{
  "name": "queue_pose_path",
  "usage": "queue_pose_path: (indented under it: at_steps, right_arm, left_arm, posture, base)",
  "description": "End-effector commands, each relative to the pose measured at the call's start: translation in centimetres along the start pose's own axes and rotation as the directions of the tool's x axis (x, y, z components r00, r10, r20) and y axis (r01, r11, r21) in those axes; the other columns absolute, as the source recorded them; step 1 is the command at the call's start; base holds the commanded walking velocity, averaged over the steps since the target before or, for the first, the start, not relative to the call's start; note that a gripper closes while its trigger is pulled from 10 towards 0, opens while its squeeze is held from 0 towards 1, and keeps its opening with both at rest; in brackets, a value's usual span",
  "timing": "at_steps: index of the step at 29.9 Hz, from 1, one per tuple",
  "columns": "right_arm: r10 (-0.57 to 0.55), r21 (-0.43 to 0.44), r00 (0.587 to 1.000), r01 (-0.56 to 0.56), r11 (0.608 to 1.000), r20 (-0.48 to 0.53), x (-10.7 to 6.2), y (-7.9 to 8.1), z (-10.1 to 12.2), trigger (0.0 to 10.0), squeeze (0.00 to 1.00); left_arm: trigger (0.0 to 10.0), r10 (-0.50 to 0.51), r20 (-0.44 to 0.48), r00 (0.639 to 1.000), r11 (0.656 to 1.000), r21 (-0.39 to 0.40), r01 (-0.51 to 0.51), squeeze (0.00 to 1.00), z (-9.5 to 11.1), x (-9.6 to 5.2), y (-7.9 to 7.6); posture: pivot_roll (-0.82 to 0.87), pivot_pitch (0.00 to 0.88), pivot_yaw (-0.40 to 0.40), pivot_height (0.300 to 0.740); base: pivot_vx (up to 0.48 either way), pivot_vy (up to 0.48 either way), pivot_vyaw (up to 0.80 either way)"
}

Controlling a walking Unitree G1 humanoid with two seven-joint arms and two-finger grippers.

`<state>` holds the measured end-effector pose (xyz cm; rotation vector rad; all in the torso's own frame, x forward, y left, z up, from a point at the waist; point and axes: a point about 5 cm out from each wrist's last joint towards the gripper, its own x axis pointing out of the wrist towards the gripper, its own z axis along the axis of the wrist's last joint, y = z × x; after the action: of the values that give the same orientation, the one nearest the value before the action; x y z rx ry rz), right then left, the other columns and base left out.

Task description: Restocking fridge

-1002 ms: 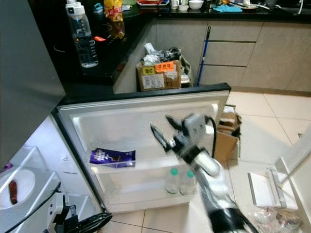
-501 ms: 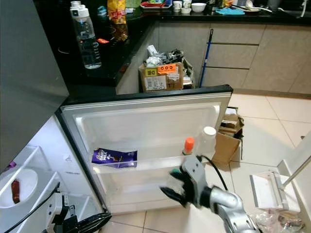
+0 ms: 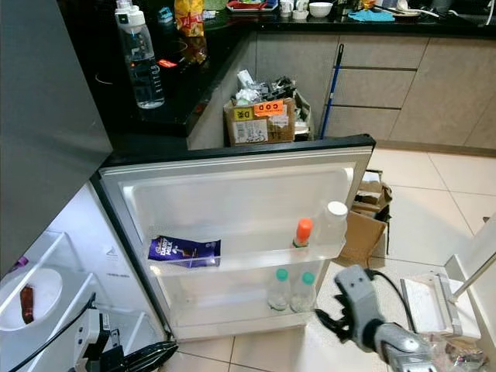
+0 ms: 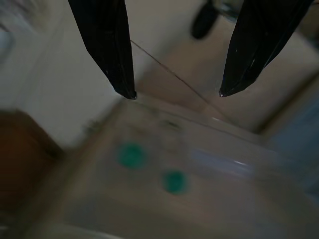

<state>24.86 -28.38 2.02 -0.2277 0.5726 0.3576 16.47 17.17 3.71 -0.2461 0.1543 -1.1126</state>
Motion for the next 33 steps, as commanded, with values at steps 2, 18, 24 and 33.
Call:
queue_pose_path:
  at_steps: [2,18,24,33]
  right_arm:
    - [-0.061,0.013,0.998,0.060,0.998,0.019,-0.5,-1.3,0.1,1.1,0.00]
    - [-0.059,0.086,0.956,0.035,0.996,0.288,-4.9,-5.0,2.2,0.0,0.00]
    - [-0.139,0.092,0.912,0.111,0.990,0.386,-6.2,-6.6,3.8,10.0,0.00]
    - [-0.176,0.065,0.879,0.165,0.984,0.443,-4.7,-6.2,6.0,10.0,0.00]
  left_arm:
    - [10.0,-0.008,-0.012,1.000,1.000,0.002,0.008,0.00,-0.1,-0.3,-0.1]
    - [10.0,-0.002,-0.012,1.000,1.000,0.005,0.002,0.00,-0.1,-0.4,-0.2]
    - [10.0,0.000,-0.013,1.000,1.000,0.005,0.000,0.00,-0.1,-0.5,-0.1]
    - [10.0,-0.006,-0.012,1.000,1.000,0.006,0.006,0.00,0.0,-0.4,0.0]
  posture:
    - [-0.02,0.019,0.033,0.740]
    - [-0.02,0.021,0.025,0.740]
    - [-0.02,0.017,0.028,0.740]
    - [-0.02,0.019,0.032,0.740]
  base:
    - [0.000,0.000,0.00]
    - [0.000,0.000,0.00]
    - [0.000,0.000,0.00]
    - [0.000,0.000,0.00]
